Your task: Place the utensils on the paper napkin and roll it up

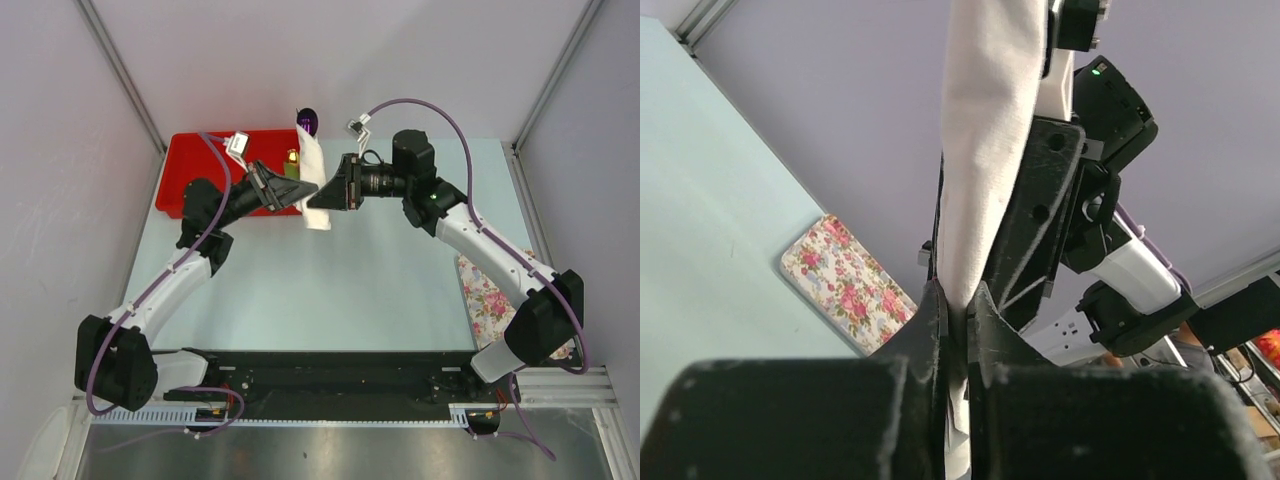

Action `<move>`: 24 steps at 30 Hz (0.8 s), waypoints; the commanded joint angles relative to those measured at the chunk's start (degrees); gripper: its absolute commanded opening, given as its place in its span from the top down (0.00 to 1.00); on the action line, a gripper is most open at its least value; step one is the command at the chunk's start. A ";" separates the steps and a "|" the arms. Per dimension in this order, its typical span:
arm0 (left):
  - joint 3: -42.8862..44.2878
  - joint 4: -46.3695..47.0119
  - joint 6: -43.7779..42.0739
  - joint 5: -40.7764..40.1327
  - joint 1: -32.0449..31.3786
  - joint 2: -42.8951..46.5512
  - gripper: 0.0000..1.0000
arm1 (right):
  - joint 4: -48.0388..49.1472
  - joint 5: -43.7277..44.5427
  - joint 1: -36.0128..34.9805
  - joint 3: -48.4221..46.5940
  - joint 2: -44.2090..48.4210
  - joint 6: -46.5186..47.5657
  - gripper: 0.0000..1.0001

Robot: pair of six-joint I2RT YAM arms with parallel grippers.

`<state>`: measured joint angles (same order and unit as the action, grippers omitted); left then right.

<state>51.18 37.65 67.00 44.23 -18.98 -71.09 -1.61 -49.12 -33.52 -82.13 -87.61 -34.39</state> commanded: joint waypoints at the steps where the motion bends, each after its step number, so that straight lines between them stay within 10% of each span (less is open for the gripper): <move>1: 1.56 -1.78 -2.13 0.24 2.01 0.34 1.00 | 1.78 -0.89 0.56 -0.93 0.69 2.75 0.62; 10: 9.46 -16.18 -19.16 2.79 6.40 -5.19 1.00 | -4.37 -0.36 5.56 -1.19 1.30 5.74 0.01; 24: 33.63 -28.07 -41.86 -2.12 15.11 -33.65 1.00 | -14.74 -1.59 11.19 -0.93 -0.28 14.44 0.00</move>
<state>79.44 9.41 31.97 44.49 -5.13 -99.59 -13.80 -49.39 -22.70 -82.11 -87.66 -23.35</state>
